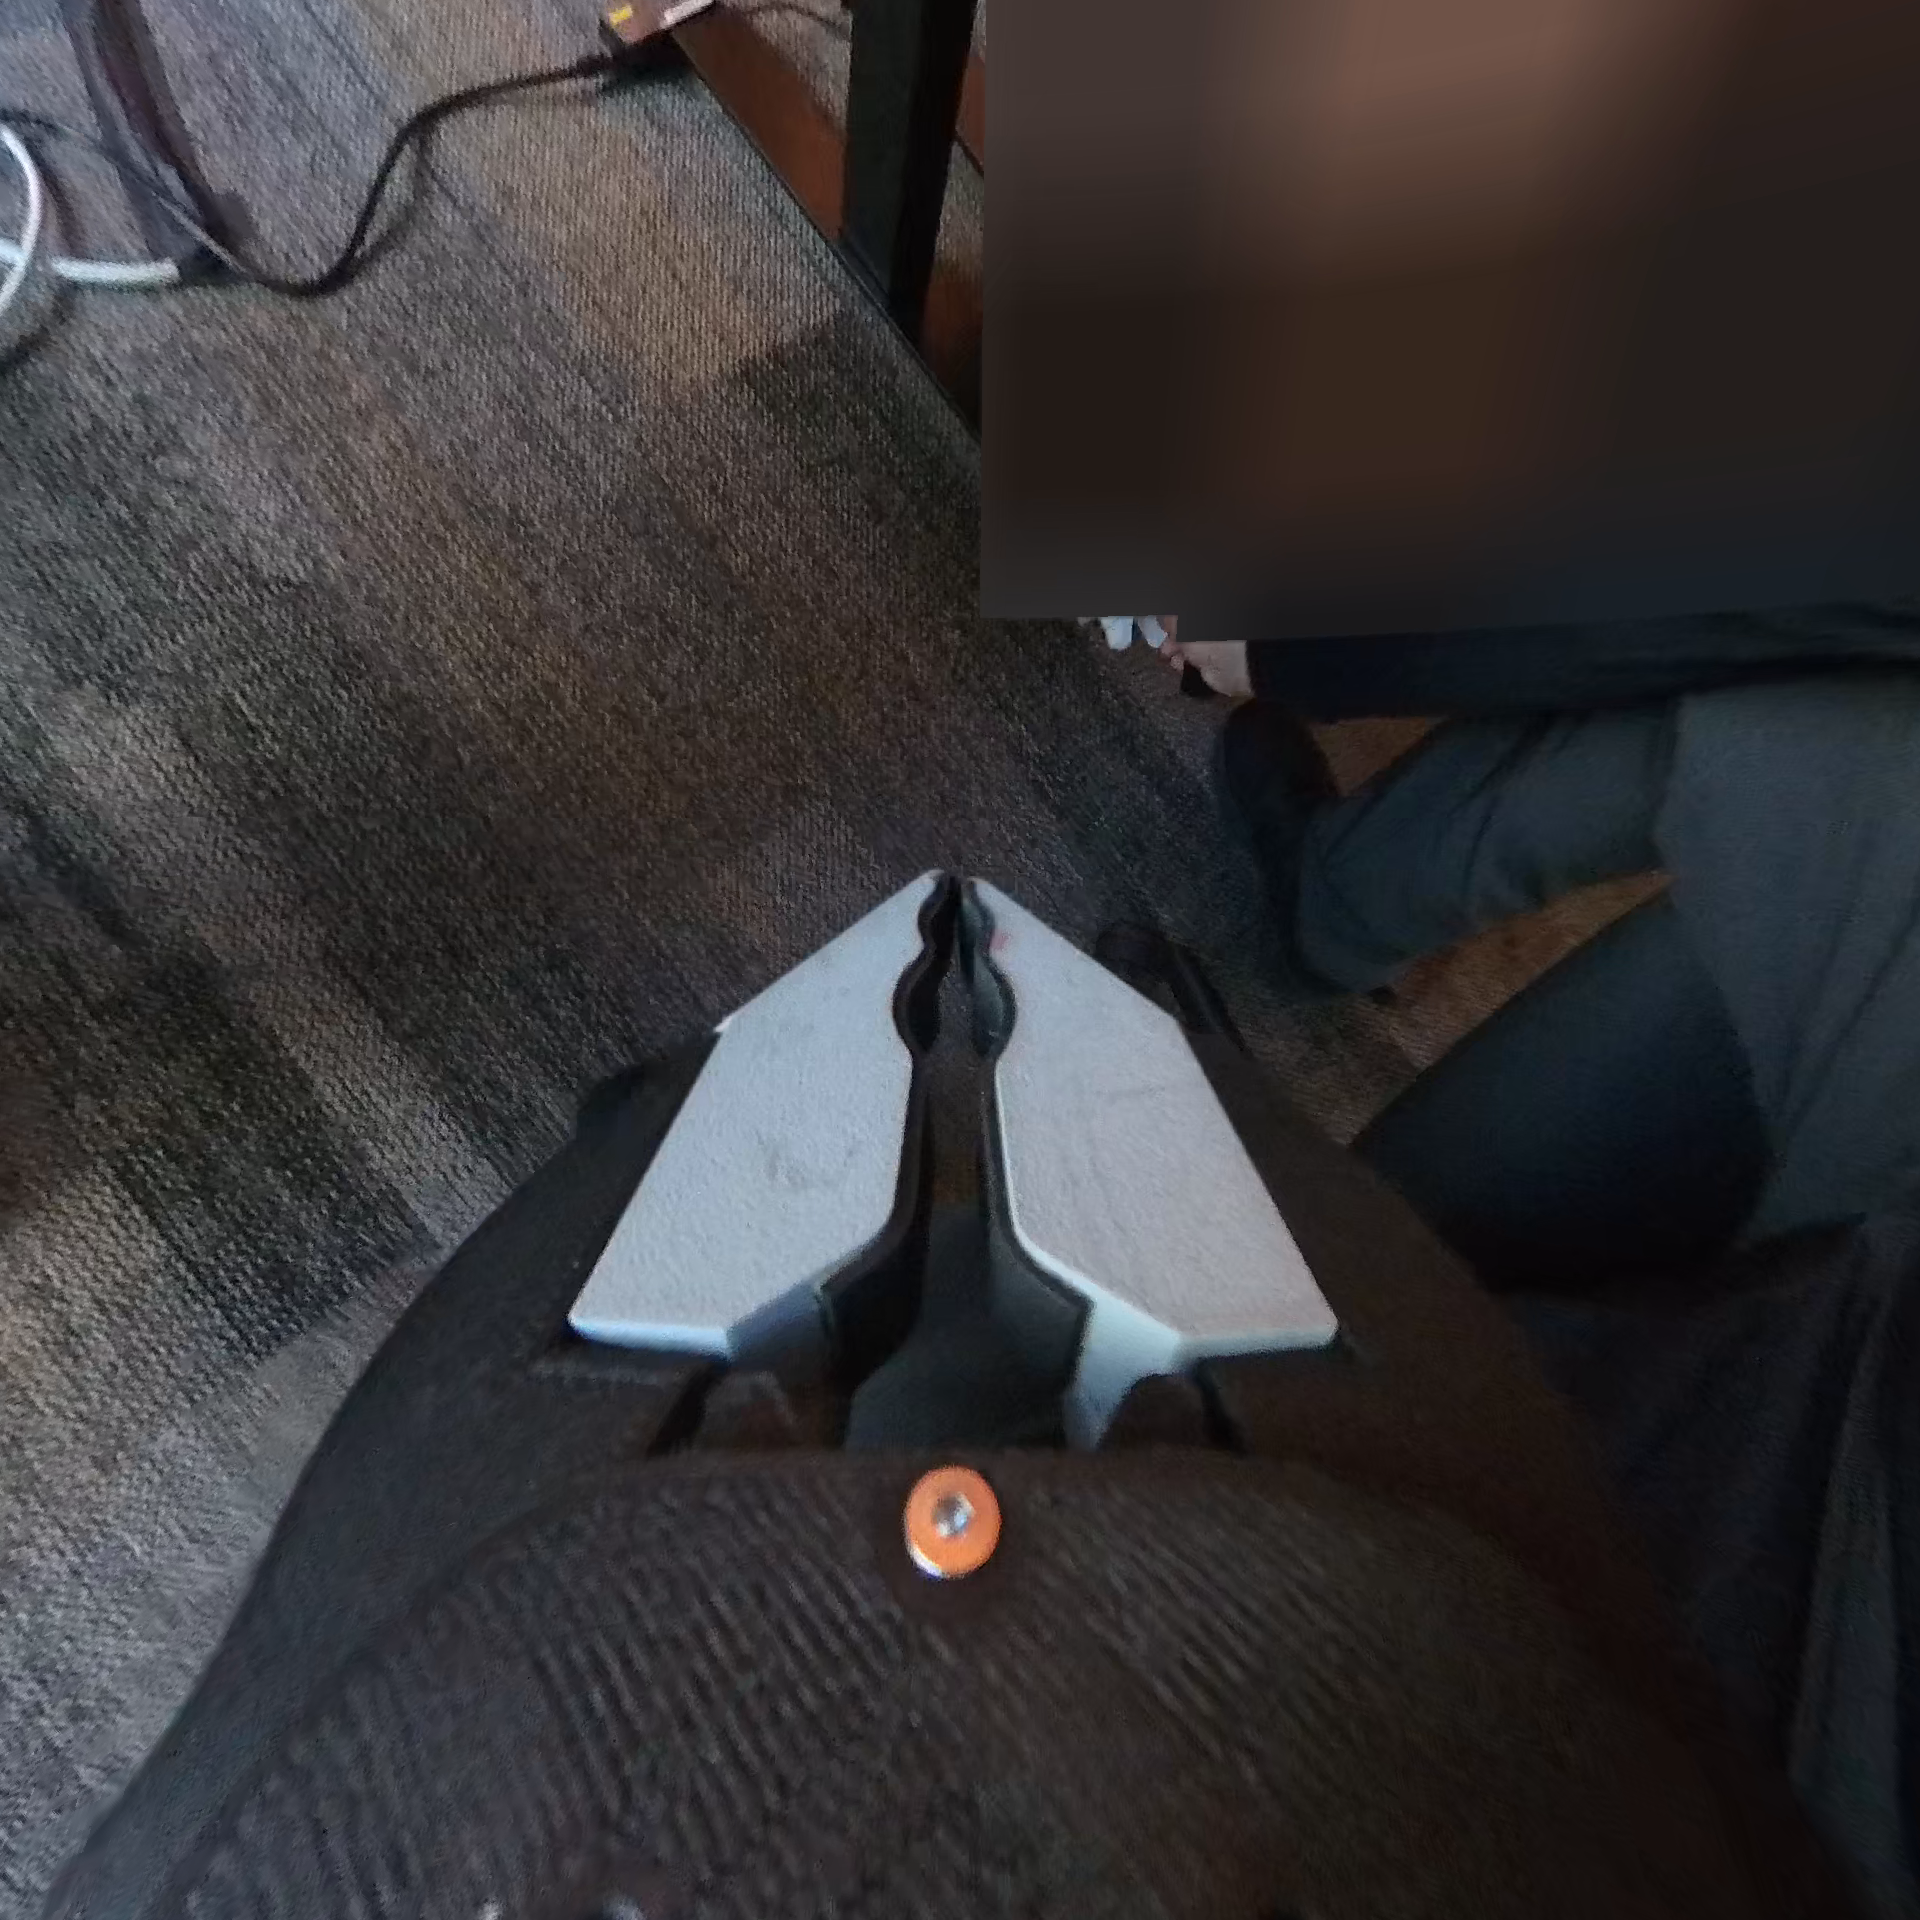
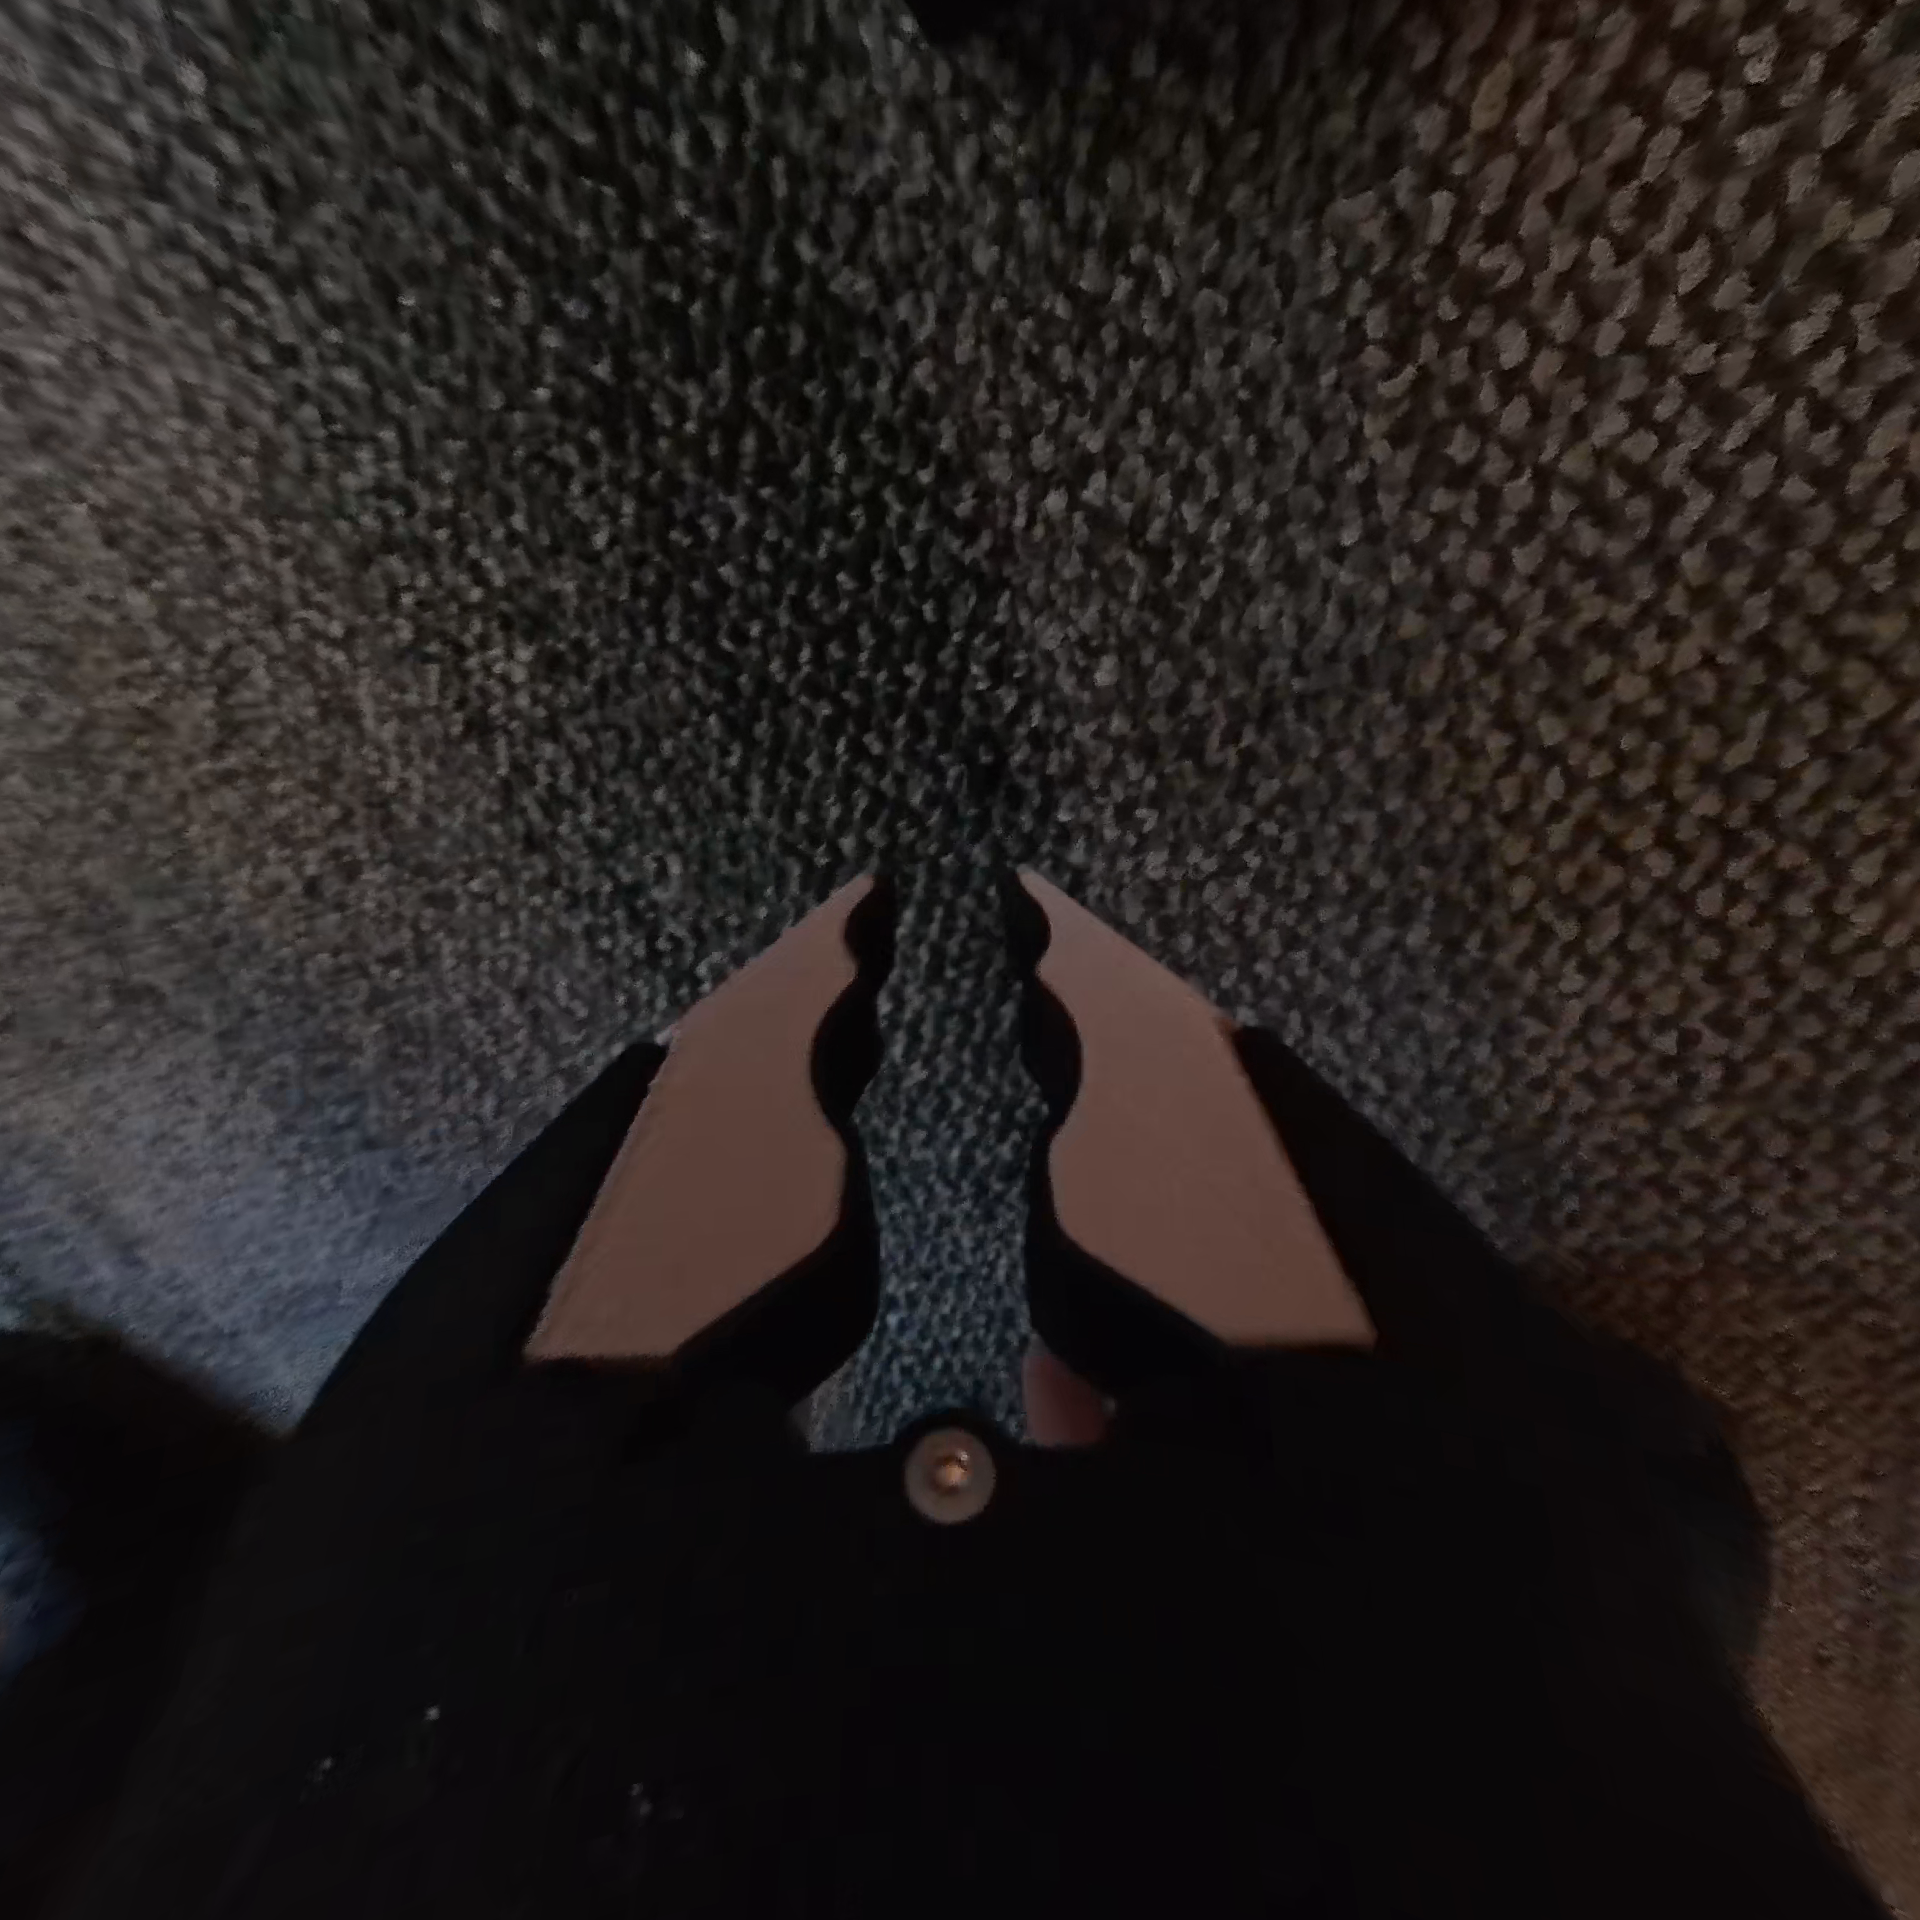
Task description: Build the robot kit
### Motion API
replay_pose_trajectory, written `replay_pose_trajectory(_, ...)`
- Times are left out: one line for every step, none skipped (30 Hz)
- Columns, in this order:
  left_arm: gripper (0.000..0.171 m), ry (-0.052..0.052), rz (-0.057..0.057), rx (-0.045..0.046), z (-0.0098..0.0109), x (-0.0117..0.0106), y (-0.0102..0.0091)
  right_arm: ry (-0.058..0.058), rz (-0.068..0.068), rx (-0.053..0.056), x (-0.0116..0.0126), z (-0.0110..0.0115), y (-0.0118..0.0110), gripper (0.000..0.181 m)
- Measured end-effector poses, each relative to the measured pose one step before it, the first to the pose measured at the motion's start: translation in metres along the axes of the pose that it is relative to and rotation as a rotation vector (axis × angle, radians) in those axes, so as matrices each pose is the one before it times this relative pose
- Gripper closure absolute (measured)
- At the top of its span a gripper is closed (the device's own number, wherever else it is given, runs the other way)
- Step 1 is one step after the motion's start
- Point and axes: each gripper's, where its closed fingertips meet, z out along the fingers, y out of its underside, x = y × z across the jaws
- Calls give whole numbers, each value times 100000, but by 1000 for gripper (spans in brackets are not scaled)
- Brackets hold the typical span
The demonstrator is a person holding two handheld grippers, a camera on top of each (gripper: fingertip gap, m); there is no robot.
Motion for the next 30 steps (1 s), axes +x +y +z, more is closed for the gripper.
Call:
replay_pose_trajectory(171,-210,2774,-36,177,-4,-172,1099,534,398,205,574,-53,162)
replay_pose_trajectory(171,-312,2324,-1533,237,-57,101,687,842,433,129,442,-61,161)
replay_pose_trajectory(171,-74,1664,-1883,209,-62,202,1359,483,1017,227,302,-155,162)
replay_pose_trajectory(171,-254,668,-1060,104,-122,129,1205,378,727,187,301,-137,162)
replay_pose_trajectory(171,-446,-369,13,-6,-188,24,383,574,151,86,332,-84,162)
replay_pose_trajectory(171,-263,-1006,655,-53,-194,-81,188,343,-72,55,312,-67,162)
replay_pose_trajectory(171,-207,-1038,592,-55,-175,-75,1215,-151,-63,216,302,-52,161)
replay_pose_trajectory(171,-343,-656,438,-22,-155,-78,1214,-101,31,229,273,-44,162)
replay_pose_trajectory(171,-481,-166,306,25,-106,-74,1001,85,605,221,110,-91,166)
replay_pose_trajectory(171,-540,328,207,49,-60,-94,132,341,562,129,24,-41,169)
replay_pose_trajectory(171,-599,629,-3,79,-15,-72,-397,76,617,42,-2,-18,170)
replay_pose_trajectory(171,-589,681,-59,90,-9,-66,264,-869,508,21,-6,21,170)
replay_pose_trajectory(171,-427,607,-138,84,19,-56,1110,-1157,466,-9,-16,29,171)
replay_pose_trajectory(171,-312,447,-199,91,14,-36,1538,-904,267,-38,-17,9,170)
replay_pose_trajectory(171,-233,224,-100,71,4,-56,1083,-44,325,-39,-25,-45,170)
replay_pose_trajectory(171,109,-16,134,69,31,-88,-250,815,1122,-128,-85,-197,169)
replay_pose_trajectory(171,190,-181,167,62,45,-99,-900,646,1982,-141,-163,-344,169)
replay_pose_trajectory(171,163,-59,167,53,63,-83,525,-404,1749,92,-170,-334,167)
replay_pose_trajectory(171,-2,344,10,38,72,-30,577,-859,546,109,-48,-141,164)
replay_pose_trajectory(171,-273,630,-146,28,64,13,454,-758,-1057,69,120,77,163)
replay_pose_trajectory(171,-445,620,-93,15,23,6,954,-1267,-1593,84,188,166,163)
replay_pose_trajectory(171,-276,452,-13,21,8,-14,1215,-1908,-398,27,66,8,163)
replay_pose_trajectory(171,-85,156,-7,31,14,-16,600,-1732,337,-169,4,-59,163)
replay_pose_trajectory(171,-29,-67,-88,32,-14,-20,658,-1001,33,-216,37,59,163)
replay_pose_trajectory(171,-116,-105,-228,51,-36,11,609,-282,-509,-196,140,211,163)
replay_pose_trajectory(171,-44,-78,-166,33,-26,-2,1266,12,509,-18,47,31,164)
replay_pose_trajectory(171,35,-56,-37,30,5,-19,345,-1,410,-54,21,6,164)
replay_pose_trajectory(171,-19,26,-8,13,4,-14,-90,-811,255,-40,4,0,165)
replay_pose_trajectory(171,-167,226,-151,15,-2,26,288,-2149,-391,5,-4,20,166)
replay_pose_trajectory(171,-293,253,-210,10,-31,34,416,-3291,-811,-76,-28,13,169)
